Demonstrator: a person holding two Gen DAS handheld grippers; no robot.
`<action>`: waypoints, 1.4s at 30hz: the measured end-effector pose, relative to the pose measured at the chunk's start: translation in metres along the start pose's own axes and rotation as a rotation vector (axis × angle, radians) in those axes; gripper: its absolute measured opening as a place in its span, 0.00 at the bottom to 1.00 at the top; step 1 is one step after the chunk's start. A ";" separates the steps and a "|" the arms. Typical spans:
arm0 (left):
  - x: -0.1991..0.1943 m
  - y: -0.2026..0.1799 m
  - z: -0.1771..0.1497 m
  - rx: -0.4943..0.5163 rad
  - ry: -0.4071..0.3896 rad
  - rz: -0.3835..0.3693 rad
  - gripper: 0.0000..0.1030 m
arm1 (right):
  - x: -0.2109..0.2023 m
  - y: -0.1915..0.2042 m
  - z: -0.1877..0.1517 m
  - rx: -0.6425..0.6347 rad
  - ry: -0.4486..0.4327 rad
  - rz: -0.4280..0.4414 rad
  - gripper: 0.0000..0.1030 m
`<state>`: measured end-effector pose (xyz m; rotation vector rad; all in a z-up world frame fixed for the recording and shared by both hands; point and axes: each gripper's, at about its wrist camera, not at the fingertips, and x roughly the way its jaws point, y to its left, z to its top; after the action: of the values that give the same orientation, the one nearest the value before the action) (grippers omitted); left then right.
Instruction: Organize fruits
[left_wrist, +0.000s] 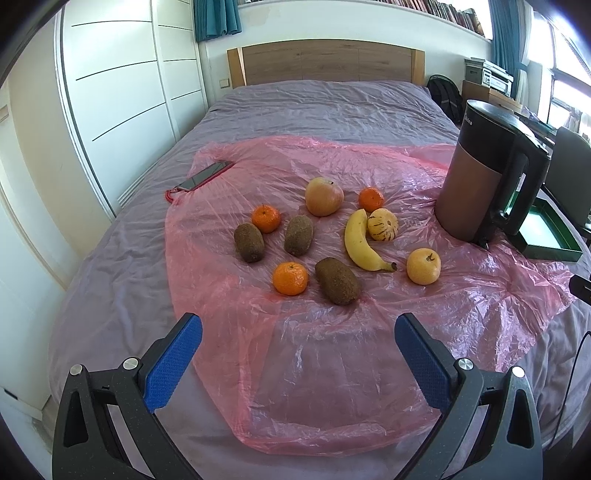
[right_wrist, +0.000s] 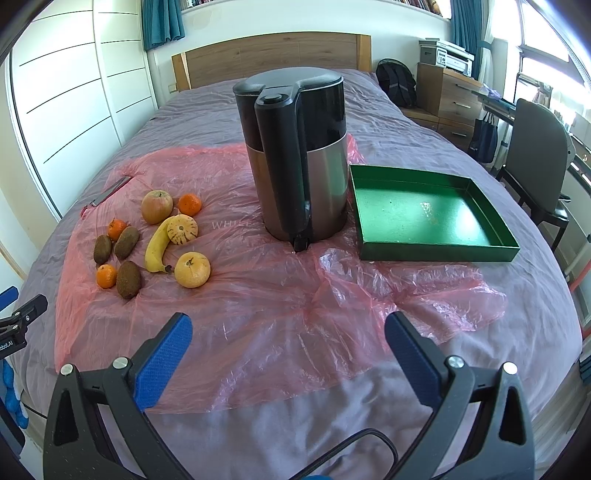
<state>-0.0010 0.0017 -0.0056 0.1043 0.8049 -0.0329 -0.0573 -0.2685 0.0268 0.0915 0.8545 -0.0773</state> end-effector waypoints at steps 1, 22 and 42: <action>0.001 0.001 0.000 0.000 0.001 0.002 0.99 | 0.000 0.000 0.000 0.000 0.000 0.000 1.00; 0.006 0.014 0.005 -0.034 0.013 0.012 0.99 | 0.004 -0.002 -0.002 0.059 -0.025 0.060 1.00; 0.052 0.024 0.012 -0.030 0.123 0.040 0.99 | 0.051 0.051 0.000 -0.041 0.084 0.189 1.00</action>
<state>0.0454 0.0250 -0.0335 0.0946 0.9261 0.0239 -0.0184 -0.2191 -0.0086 0.1375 0.9270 0.1221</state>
